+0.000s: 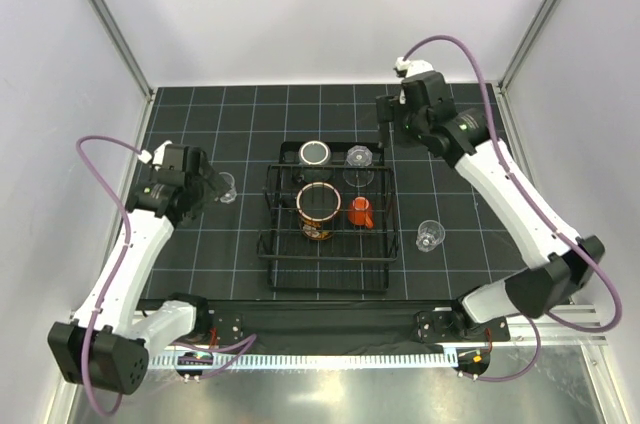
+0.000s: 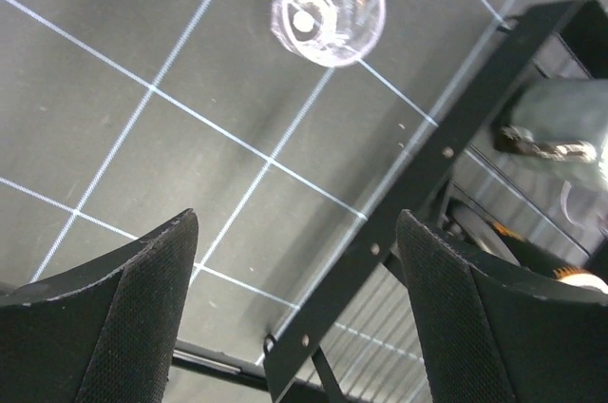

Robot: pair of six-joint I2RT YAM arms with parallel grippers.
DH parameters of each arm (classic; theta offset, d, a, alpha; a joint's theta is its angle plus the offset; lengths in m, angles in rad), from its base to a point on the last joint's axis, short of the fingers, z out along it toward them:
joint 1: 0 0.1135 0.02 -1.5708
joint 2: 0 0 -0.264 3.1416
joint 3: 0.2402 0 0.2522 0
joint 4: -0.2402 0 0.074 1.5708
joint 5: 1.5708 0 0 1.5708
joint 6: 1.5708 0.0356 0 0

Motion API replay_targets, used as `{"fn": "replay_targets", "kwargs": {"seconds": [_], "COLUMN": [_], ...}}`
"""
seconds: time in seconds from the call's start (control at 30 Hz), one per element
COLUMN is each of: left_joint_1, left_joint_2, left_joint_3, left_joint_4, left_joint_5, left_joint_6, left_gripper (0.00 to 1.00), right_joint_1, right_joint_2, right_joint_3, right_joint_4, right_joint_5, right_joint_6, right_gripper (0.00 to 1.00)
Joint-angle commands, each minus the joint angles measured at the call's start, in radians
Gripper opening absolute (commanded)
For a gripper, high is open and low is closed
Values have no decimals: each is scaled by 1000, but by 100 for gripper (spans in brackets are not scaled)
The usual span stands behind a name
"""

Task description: Load the cups into the dish rack

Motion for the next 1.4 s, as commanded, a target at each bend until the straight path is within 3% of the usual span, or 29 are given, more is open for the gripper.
{"fn": "replay_targets", "kwargs": {"seconds": [0.0,0.1,0.47,0.67,0.73,0.87,1.0,1.13,1.2,1.23,1.27,1.37], "left_joint_1": [10,36,175,208,208,208,210,210,210,208,210,210], "left_joint_2": [48,121,382,502,526,533,456,353,306,290,280,276], "left_joint_3": [7,10,5,30,30,29,-2,-16,-11,-4,-5,10], "left_joint_4": [42,49,236,263,271,271,250,239,242,253,292,345], "left_joint_5": [-86,-135,64,84,81,87,34,-5,4,8,17,38], "left_joint_6": [-25,-55,-102,-111,-110,-105,-116,-118,-107,-101,-90,-81], "left_gripper": [81,76,56,52,52,40,40,43,50,54,71,86], "right_joint_1": [-3,-3,-3,-1,-3,-3,-1,-3,-3,-3,-1,-1], "right_joint_2": [-55,-106,-236,-255,-259,-256,-249,-247,-244,-244,-242,-244], "right_joint_3": [-38,-67,-142,-155,-159,-159,-153,-158,-158,-156,-153,-146], "right_joint_4": [-60,-71,-70,-67,-61,-61,-59,-48,-44,-44,-42,-44], "right_joint_5": [39,39,44,36,33,30,27,6,-5,-10,-13,-33], "right_joint_6": [21,21,-1,-11,-16,-21,-19,-14,-10,-8,-5,-2], "right_gripper": [82,82,82,82,82,82,82,82,82,82,82,82]}}
